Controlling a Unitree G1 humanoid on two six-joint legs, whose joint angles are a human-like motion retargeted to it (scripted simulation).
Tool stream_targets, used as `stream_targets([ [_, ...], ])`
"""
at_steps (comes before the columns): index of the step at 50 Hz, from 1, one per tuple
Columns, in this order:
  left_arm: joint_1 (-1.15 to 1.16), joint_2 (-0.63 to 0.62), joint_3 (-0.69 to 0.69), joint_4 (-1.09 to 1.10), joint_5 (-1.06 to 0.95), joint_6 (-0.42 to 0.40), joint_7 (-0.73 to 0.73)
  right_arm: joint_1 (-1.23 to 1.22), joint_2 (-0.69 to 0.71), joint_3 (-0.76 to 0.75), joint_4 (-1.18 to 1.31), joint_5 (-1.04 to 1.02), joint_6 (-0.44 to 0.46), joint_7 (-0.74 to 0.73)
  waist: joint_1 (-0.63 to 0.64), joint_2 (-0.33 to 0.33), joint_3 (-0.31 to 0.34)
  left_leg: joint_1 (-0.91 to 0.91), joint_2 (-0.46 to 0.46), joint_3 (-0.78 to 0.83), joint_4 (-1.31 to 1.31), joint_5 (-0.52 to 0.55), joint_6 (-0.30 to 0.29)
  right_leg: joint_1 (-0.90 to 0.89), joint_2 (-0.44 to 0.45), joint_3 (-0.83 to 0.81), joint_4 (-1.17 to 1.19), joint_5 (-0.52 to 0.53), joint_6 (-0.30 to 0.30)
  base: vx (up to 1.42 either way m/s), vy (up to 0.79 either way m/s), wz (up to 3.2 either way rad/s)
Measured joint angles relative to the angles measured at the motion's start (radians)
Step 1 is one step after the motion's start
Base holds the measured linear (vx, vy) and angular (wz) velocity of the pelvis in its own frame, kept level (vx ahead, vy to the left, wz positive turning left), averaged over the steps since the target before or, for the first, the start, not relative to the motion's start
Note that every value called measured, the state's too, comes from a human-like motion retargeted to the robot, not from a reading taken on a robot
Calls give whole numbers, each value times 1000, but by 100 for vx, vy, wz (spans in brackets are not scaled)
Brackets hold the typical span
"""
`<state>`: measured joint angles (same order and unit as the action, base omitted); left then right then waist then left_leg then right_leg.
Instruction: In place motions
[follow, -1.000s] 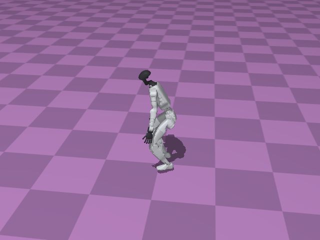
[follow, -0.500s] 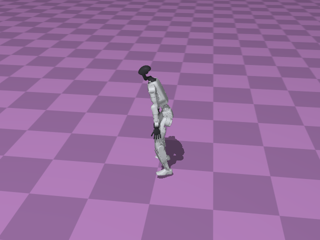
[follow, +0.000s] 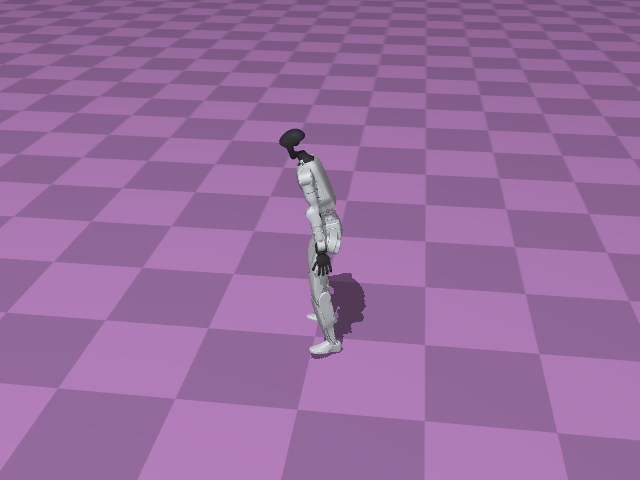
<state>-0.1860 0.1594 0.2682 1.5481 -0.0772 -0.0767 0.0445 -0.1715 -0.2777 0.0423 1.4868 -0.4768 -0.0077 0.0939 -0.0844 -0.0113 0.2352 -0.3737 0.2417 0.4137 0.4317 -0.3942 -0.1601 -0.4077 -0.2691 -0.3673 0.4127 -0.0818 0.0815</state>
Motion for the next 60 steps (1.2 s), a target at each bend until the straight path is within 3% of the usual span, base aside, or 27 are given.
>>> stream_targets([
  [5, -137, 62, -50, -87, -5, 0, 23, -119, -9, 30, -111, 8, -42, -87, 20, 18, -31, -290, 80, -74, 385, -156, -38, -257, -58, -11, 331, -129, -10, -18, 1, 7],
  [12, -341, 176, -94, -175, -4, 13, 22, -314, -53, 39, -203, -35, -61, -117, 50, -24, -43, -638, 66, -179, 861, -303, -26, -611, -108, 105, 782, -283, -40, -8, 1, -6],
  [20, -441, 215, -100, -175, 29, 16, 25, -417, -50, 27, -191, -51, -45, -65, 51, -26, -18, -726, 80, -219, 1093, -395, -18, -701, -121, 133, 1009, -363, -87, 3, 3, -7],
  [28, -256, 161, -90, -149, 57, 7, -44, -267, -5, 67, -154, -97, -60, -27, 33, -10, -46, -459, 87, -177, 731, -306, -30, -417, -92, 86, 626, -242, -9, 12, 2, -8],
  [33, -102, 79, -68, -63, 59, 6, -61, -116, 10, 65, -94, -116, -34, -24, -6, -1, -96, -217, 44, -74, 247, -100, 0, -176, -44, 21, 176, -47, 13, 9, -2, 28],
  [37, 15, 11, -60, 2, 75, -7, -57, 12, 14, 21, -40, -101, -48, -23, -14, 2, -83, 22, 7, 18, -100, 60, -7, 57, -3, -37, -147, 88, 28, 15, -8, 26],
  [40, 109, -23, -49, 41, 81, -18, -47, 104, 13, -1, 5, -103, -54, -14, 2, -9, -61, 208, -50, 50, -297, 132, -1, 230, 31, -96, -328, 157, 20, 27, -5, -23],
  [42, 168, -37, -18, 66, 84, -14, -52, 150, -2, 9, 42, -123, -33, -6, 3, -14, -86, 283, -85, 83, -380, 147, 3, 292, 44, -151, -394, 174, 34, 37, 9, -54],
  [45, 228, -40, 32, 94, 108, 10, -63, 182, -23, -7, 111, -155, 44, -3, -18, -5, -151, 296, -103, 90, -414, 148, -6, 267, 33, -135, -370, 157, 42, 28, 6, -10],
  [48, 228, -51, 53, 84, 77, 27, -39, 163, -23, -41, 149, -111, 103, 40, -5, -4, -120, 298, -85, 97, -391, 152, -3, 258, 27, -129, -334, 153, 36, -8, -4, -12],
  [52, 205, -32, 29, 21, 53, 26, -75, 143, -24, -37, 115, 13, 45, 87, -15, -3, -69, 309, -67, 85, -350, 130, 0, 285, 33, -140, -308, 131, 30, -6, -3, 2],
  [60, 58, 28, -65, -97, 49, 22, -60, 41, 3, -8, -71, 46, 11, 91, -15, -10, -134, -32, 14, 18, 19, -23, 12, -37, -24, -33, 48, -36, 6, -18, -3, 20],
])
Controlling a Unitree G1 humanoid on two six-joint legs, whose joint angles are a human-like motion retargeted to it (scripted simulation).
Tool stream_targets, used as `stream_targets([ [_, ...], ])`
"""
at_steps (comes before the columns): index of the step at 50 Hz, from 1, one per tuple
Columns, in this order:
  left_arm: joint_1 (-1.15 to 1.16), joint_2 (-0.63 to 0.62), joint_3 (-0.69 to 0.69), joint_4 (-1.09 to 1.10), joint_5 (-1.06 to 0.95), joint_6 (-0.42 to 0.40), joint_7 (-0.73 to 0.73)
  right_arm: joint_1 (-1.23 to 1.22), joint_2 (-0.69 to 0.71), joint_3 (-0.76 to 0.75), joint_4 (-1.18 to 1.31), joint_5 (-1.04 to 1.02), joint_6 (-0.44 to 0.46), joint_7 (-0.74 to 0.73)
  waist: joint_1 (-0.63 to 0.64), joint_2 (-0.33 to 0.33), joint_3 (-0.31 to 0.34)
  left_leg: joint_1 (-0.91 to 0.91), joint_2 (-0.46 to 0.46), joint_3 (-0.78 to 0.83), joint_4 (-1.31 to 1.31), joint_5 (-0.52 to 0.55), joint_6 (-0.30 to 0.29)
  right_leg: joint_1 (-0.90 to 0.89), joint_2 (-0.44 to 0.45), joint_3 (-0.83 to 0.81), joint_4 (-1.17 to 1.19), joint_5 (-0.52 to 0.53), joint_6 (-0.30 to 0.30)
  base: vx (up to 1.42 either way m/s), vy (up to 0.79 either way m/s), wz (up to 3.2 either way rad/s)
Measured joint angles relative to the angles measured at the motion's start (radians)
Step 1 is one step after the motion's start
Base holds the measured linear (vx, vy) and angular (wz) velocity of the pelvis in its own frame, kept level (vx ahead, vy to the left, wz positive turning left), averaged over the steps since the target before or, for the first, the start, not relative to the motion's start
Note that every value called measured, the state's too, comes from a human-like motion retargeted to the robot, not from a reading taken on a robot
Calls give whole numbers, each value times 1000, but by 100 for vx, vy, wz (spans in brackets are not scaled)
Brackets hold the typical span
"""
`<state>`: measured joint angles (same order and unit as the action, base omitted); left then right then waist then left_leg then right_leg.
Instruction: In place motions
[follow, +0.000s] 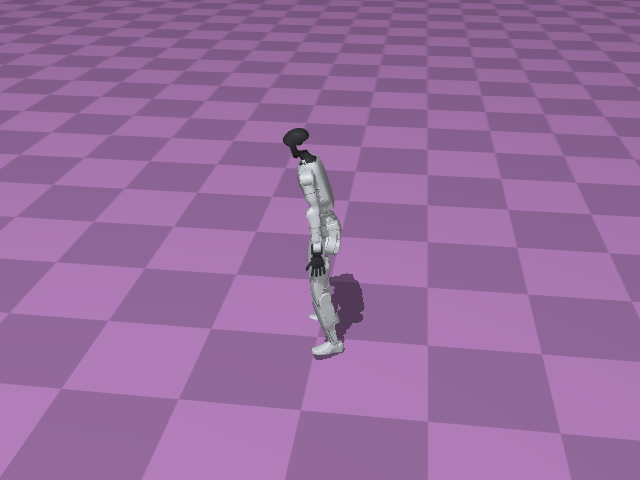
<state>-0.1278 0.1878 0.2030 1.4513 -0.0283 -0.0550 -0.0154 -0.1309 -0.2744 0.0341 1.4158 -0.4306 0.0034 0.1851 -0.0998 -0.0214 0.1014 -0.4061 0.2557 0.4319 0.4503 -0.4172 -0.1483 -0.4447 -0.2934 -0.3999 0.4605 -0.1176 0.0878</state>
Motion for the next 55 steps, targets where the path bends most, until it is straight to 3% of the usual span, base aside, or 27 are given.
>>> stream_targets([
  [6, -130, 57, -57, -89, 19, 9, 9, -109, -20, 64, -143, -109, 2, 47, 13, 23, 13, -264, 46, -139, 357, -149, -12, -200, -10, 24, 285, -136, -25, -19, 0, 11],
  [13, -161, 76, -44, -99, 14, 3, 16, -183, -16, 96, -149, -161, 14, 53, 27, 2, 35, -295, 32, -165, 501, -209, -16, -248, -34, 71, 427, -195, -35, -1, 2, -9],
  [17, -103, 42, -1, -94, -14, 21, 28, -144, 3, 81, -172, -142, 11, 79, 12, 1, 25, -203, 10, -135, 342, -149, -7, -162, -30, 55, 278, -124, -21, 5, 2, 7],
  [21, 3, -19, 37, -100, -54, 1, -3, -57, 6, 54, -194, -127, -19, 81, 1, 3, 4, -52, -17, -38, 40, -15, 1, -30, -13, 5, -1, 22, -7, 8, 0, 7],
  [25, 118, -39, 26, -54, 43, -35, -48, 44, -14, 48, -151, -141, -74, 62, 17, 14, 4, 136, -49, 19, -239, 118, -21, 160, 16, -77, -270, 153, 27, 12, -1, -11],
  [28, 183, -39, 11, 30, 119, -50, -42, 111, -26, 64, -80, -205, -82, 32, 1, 18, 2, 249, -90, 14, -360, 153, -7, 294, 50, -131, -429, 225, 22, 27, 1, 14],
  [30, 206, -38, 20, 113, 140, -42, -40, 136, -34, 82, 3, -248, -62, 15, -6, 9, -41, 277, -130, 18, -406, 158, -1, 355, 61, -210, -494, 224, 53, 28, 4, 7],
  [32, 203, -27, 38, 192, 150, -20, -37, 134, -30, 75, 108, -278, 1, 3, -6, -3, -73, 284, -148, 22, -420, 157, -10, 323, 38, -166, -457, 210, 36, 18, 3, -5],
  [33, 190, -24, 39, 222, 140, -3, -25, 124, -25, 59, 157, -275, 48, 1, 12, -4, -71, 289, -144, 31, -420, 157, -12, 296, 33, -98, -428, 202, 30, 5, 2, -28],
  [35, 174, -24, 33, 249, 95, 24, 5, 114, -21, 33, 214, -238, 105, 6, 35, -11, -46, 304, -140, 38, -411, 157, -11, 301, 14, -119, -405, 201, 33, -1, 0, -16],
  [38, 148, -31, 44, 228, 14, 20, -5, 103, -19, 27, 232, -99, 52, 3, 20, -12, -8, 317, -134, 19, -378, 139, -9, 352, 19, -165, -407, 188, 30, 2, -1, 18],
  [42, 108, -33, 18, 108, 30, -1, -39, 80, -8, 0, 166, -11, 32, -5, -24, 15, -18, 212, -95, -28, -243, 88, -9, 294, 2, -176, -326, 142, 26, 1, 3, 48],
  [49, -71, 5, 17, -72, -44, -18, 26, -75, 9, 37, -2, 114, -26, -25, 25, 25, 28, -110, 65, -35, 219, -96, -6, -63, -28, -34, 119, -43, 7, -22, -2, -43],
  [55, -188, 86, -2, -122, -33, -1, 27, -208, 14, 54, -61, 38, 24, 75, 33, 31, 50, -334, 108, -152, 591, -245, -28, -274, -30, 50, 450, -192, -16, -9, 1, -23],
])
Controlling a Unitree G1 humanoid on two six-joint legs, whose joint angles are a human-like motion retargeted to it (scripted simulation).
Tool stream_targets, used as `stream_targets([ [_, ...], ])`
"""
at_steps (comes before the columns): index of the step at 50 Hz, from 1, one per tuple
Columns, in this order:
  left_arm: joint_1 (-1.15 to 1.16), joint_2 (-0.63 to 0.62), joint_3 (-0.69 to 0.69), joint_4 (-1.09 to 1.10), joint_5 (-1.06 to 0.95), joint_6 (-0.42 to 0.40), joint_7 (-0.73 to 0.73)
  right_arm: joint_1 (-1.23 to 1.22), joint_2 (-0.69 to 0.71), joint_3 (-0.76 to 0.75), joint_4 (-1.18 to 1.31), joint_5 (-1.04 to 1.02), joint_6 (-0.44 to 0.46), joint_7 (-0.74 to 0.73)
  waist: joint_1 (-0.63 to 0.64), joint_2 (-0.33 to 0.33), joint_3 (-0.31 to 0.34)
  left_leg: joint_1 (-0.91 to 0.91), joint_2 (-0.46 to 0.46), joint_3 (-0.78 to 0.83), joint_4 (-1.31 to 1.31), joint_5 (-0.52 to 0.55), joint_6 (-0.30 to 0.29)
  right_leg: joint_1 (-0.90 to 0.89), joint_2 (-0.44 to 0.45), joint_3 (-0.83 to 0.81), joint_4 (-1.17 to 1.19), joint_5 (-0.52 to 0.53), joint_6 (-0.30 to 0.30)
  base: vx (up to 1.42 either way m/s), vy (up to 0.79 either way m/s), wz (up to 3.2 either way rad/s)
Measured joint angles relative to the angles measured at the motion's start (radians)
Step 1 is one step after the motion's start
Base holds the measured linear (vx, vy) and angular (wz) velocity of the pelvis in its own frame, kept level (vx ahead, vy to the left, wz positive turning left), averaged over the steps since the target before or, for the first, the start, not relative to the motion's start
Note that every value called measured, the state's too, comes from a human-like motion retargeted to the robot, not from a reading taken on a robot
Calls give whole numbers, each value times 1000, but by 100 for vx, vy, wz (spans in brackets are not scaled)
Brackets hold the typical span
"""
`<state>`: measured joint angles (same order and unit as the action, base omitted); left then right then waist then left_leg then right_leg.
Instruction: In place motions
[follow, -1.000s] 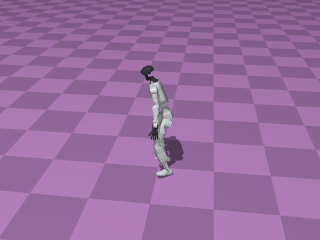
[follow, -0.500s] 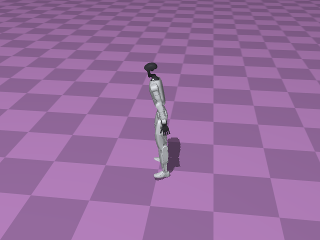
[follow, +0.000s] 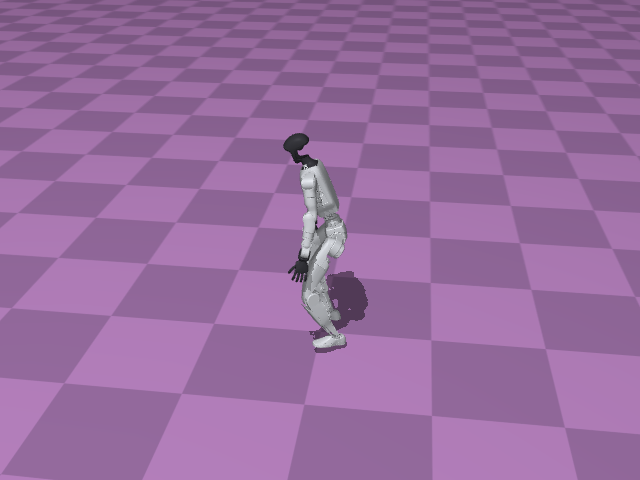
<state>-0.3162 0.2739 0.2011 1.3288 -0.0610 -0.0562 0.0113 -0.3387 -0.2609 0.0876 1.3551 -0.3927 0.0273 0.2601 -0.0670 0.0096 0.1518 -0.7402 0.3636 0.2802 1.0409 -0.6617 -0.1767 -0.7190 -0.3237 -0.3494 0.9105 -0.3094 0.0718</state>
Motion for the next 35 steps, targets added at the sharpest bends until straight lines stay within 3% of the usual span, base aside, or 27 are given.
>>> stream_targets([
  [5, -25, 23, -24, 24, 52, 0, -5, -29, -8, 36, -27, -82, -5, 0, 6, 8, 26, 11, 9, -30, 74, -21, -4, 7, 7, 27, 75, -32, -7, 2, 2, -14],
  [10, 51, -27, 22, 62, 33, -4, -10, 41, 8, 39, -43, -101, -27, -26, -9, 5, 10, 148, -18, 10, -117, 50, 0, 127, -1, 10, -84, 38, 12, 9, -3, 8],
  [15, 166, -46, 42, 135, 77, 35, -90, 133, 11, 33, -4, -151, -46, -26, -29, -1, -32, 346, -63, 109, -475, 221, 14, 296, 28, -33, -384, 172, 13, 10, -9, 5],
  [18, 230, -20, 37, 183, 175, 64, -162, 179, 24, 18, 70, -176, -24, -57, -49, -8, -49, 469, -87, 166, -677, 380, 11, 428, 65, -66, -585, 254, 8, 13, -15, 30],
  [23, 276, 24, 14, 255, 256, 120, -192, 239, 25, 11, 226, -161, 8, -29, -50, -30, -68, 574, -140, 120, -860, 568, -18, 619, 113, -145, -848, 343, 9, 6, -18, 52],
  [27, 309, 70, 16, 208, 339, 144, -250, 286, 16, -18, 309, -250, 98, 74, -14, -72, -140, 579, -187, 83, -904, 577, -57, 674, 118, -239, -925, 333, 36, 17, -13, 44],
  [30, 311, 57, 59, 162, 328, 138, -206, 307, 22, -69, 292, -344, 229, 153, 35, -97, -156, 574, -208, 63, -911, 550, -69, 630, 94, -168, -894, 331, 35, 2, -2, 9],
  [33, 298, 2, 87, 168, 193, 110, -140, 311, 10, -73, 233, -335, 192, 124, 47, -103, -119, 590, -245, -55, -868, 455, -61, 663, 84, -196, -901, 342, 29, -12, 10, -5],
  [35, 301, -19, 94, 167, 158, 107, -169, 316, 0, -61, 187, -305, 133, 79, 40, -98, -101, 621, -271, -110, -853, 451, -44, 681, 81, -191, -900, 348, 29, 2, 16, -15],
])
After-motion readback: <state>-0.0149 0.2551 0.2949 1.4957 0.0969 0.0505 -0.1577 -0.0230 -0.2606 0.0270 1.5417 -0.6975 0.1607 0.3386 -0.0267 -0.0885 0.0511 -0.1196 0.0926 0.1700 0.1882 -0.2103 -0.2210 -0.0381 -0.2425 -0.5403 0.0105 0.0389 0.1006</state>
